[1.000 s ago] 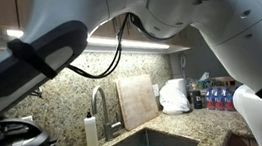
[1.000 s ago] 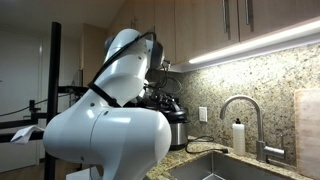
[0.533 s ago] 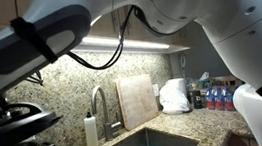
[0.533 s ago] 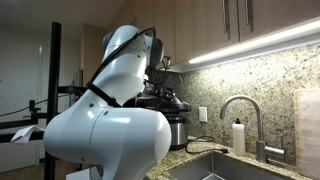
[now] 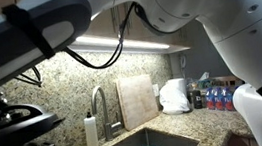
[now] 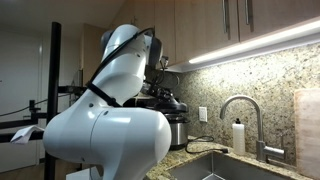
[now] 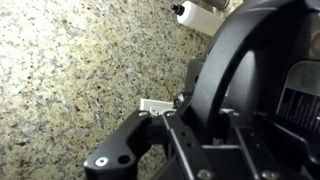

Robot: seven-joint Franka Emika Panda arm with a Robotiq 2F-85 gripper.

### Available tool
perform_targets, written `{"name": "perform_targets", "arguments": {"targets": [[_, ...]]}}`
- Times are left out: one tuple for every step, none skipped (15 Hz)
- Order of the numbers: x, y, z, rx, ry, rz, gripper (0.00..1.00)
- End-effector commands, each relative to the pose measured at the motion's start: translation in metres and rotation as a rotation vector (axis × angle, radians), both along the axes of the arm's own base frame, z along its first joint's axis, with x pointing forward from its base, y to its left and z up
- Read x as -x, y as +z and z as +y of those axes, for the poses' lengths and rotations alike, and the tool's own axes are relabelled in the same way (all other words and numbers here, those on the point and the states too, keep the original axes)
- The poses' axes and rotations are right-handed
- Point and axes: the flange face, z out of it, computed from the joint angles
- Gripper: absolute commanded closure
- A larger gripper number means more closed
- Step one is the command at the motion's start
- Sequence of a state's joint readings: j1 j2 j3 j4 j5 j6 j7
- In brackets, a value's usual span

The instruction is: Remove the lid from the cooker.

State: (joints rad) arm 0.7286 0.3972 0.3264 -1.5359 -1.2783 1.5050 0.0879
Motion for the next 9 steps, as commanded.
{"name": "perform_targets", "arguments": {"targets": [[0.03,0.022,-0.014,-0.008,-0.052,-0.032,0.96],[0.035,0.022,-0.015,-0.012,-0.066,-0.036,0.96],[0.042,0.022,-0.017,-0.018,-0.081,-0.044,0.96],[0.047,0.023,-0.019,-0.025,-0.094,-0.052,0.96],[0.053,0.022,-0.022,-0.034,-0.108,-0.059,0.96],[0.058,0.023,-0.024,-0.042,-0.125,-0.065,0.96],[0.064,0.023,-0.027,-0.047,-0.14,-0.072,0.96],[0.071,0.023,-0.031,-0.052,-0.158,-0.082,0.96],[0.077,0.024,-0.035,-0.056,-0.181,-0.089,0.96]]}}
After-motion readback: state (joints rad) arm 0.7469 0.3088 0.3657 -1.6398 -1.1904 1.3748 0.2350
